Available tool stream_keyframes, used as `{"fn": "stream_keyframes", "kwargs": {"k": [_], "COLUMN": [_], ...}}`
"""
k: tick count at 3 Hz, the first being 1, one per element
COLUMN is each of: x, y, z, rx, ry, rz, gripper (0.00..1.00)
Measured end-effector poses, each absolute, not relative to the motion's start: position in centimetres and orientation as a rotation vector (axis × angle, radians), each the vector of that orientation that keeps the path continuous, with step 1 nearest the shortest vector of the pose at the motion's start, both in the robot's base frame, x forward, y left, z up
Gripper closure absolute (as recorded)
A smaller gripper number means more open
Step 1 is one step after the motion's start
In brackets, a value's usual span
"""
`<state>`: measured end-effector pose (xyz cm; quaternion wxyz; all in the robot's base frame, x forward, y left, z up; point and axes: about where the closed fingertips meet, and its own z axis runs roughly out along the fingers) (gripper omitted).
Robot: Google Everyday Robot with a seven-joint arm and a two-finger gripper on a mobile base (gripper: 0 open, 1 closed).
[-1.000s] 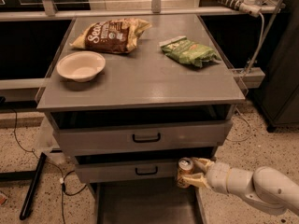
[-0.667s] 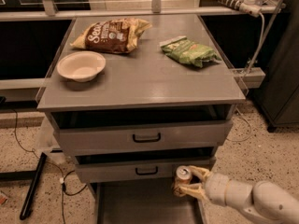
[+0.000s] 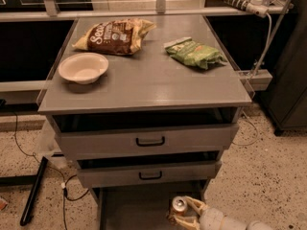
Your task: Place orange can into bottom drawer
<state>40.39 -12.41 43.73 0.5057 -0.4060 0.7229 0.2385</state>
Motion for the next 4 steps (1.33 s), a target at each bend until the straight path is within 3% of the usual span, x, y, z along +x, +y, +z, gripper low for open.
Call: {"fn": "stream_keyframes", "kwargs": {"k": [1,4], "x": [40.1,48.2], "y": [-10.6,-10.6], "z": [39.1,29.6], "rx": [-0.982,-1.141], "ry": [1.702,1.582], "rz": [0.571,0.689], "gripper": [1.0,1.0]}}
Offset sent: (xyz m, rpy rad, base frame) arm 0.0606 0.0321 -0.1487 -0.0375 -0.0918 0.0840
